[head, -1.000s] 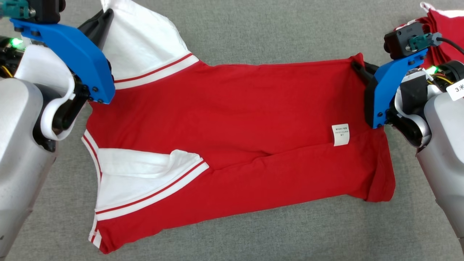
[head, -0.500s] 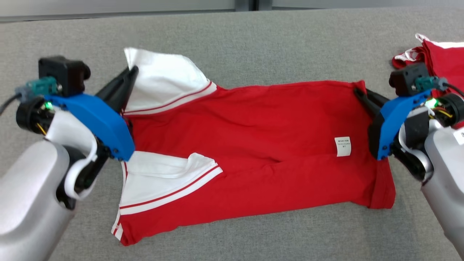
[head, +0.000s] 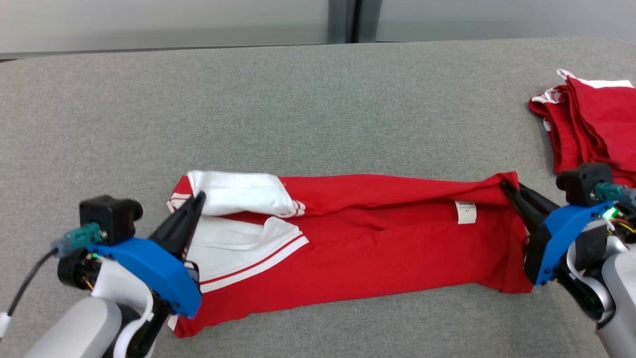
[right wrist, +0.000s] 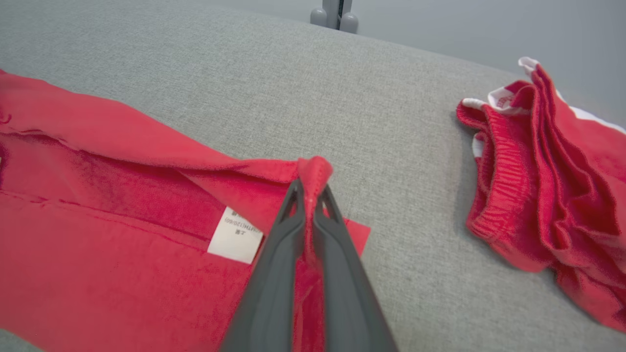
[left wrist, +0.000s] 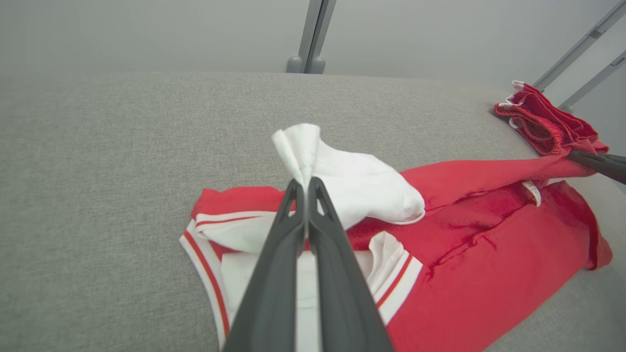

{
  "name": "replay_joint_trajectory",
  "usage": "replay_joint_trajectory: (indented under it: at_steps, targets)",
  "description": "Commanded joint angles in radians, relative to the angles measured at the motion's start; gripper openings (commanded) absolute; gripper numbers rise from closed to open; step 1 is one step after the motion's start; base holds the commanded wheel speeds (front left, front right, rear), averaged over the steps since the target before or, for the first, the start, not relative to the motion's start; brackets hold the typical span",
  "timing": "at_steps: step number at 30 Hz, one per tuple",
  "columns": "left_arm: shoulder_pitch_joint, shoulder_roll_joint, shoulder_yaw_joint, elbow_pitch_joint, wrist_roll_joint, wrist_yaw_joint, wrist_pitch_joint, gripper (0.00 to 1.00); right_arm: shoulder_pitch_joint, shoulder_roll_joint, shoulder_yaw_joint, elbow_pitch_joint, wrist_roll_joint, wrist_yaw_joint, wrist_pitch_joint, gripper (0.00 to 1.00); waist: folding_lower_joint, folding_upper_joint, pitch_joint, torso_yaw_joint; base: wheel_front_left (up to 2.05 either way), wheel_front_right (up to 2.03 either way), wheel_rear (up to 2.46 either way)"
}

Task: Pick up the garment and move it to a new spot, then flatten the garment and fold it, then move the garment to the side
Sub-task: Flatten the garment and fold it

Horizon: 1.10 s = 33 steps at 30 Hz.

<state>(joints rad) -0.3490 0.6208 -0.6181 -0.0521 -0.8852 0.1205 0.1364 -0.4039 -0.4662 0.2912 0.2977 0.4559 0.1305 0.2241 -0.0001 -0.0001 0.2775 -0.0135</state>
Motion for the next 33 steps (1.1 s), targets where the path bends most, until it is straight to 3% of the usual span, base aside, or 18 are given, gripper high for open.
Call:
replay_joint_trajectory:
  at_steps: [1, 12, 13, 14, 15, 16, 17, 18, 19, 27, 33]
  targets:
    - [0.030, -0.008, 0.000, -0.003, -0.004, 0.008, -0.018, 0.00, 0.037, 0.006, -0.017, -0.021, -0.011, 0.001, 0.006, 0.00, 0.0001, 0.0001, -0.008, -0.001, 0.00, 0.00, 0.00]
    - [0.141, -0.042, 0.007, 0.026, -0.045, 0.017, -0.097, 0.00, 0.140, 0.036, -0.083, -0.100, -0.063, 0.000, 0.012, 0.00, 0.0001, 0.0001, -0.040, 0.003, 0.00, 0.00, 0.00]
    - [0.151, -0.042, 0.007, 0.027, -0.048, 0.017, -0.101, 0.00, 0.148, 0.039, -0.086, -0.107, -0.069, 0.000, 0.006, 0.08, 0.0001, 0.0001, -0.043, 0.004, 0.00, 0.00, 0.00]
    - [0.161, -0.044, 0.009, 0.028, -0.054, 0.017, -0.108, 0.00, 0.156, 0.042, -0.090, -0.112, -0.076, 0.000, -0.004, 0.35, 0.0001, 0.0001, -0.046, 0.005, 0.00, 0.00, 0.00]
    - [0.161, -0.044, 0.009, 0.028, -0.054, 0.017, -0.108, 0.00, 0.156, 0.042, -0.090, -0.112, -0.076, 0.000, -0.004, 0.35, 0.0001, 0.0001, -0.046, 0.005, 0.00, 0.00, 0.00]
    - [0.168, -0.046, 0.010, 0.030, -0.055, 0.018, -0.116, 0.00, 0.164, 0.044, -0.094, -0.117, -0.085, 0.000, -0.013, 0.44, 0.0001, 0.0001, -0.048, 0.006, 0.00, 0.00, 0.00]
    - [0.178, -0.049, 0.010, 0.032, -0.058, 0.016, -0.124, 0.24, 0.174, 0.046, -0.095, -0.122, -0.093, 0.000, -0.026, 0.84, 0.0001, 0.0001, -0.051, 0.007, 0.00, 0.00, 0.00]
    - [0.188, -0.050, 0.005, 0.035, -0.059, 0.011, -0.130, 0.46, 0.187, 0.047, -0.092, -0.125, -0.099, 0.000, -0.035, 1.00, 0.0001, 0.0001, -0.054, 0.008, 0.00, 0.00, 0.00]
    - [0.199, -0.053, 0.005, 0.038, -0.063, 0.014, -0.135, 1.00, 0.202, 0.051, -0.091, -0.131, -0.105, 0.000, -0.042, 1.00, 0.0001, 0.0001, -0.057, 0.008, 0.00, 0.00, 0.00]
    - [0.288, -0.090, 0.054, 0.057, -0.088, 0.054, -0.253, 1.00, 0.342, 0.110, -0.169, -0.186, -0.143, 0.001, -0.090, 1.00, 0.0001, 0.0001, -0.076, 0.006, 0.00, 0.00, 0.00]
    - [0.281, -0.112, 0.080, 0.075, -0.042, 0.097, -0.336, 1.00, 0.395, 0.169, -0.261, -0.206, -0.163, 0.001, -0.100, 1.00, 0.0001, 0.0001, -0.092, 0.001, 0.00, 0.00, 0.00]
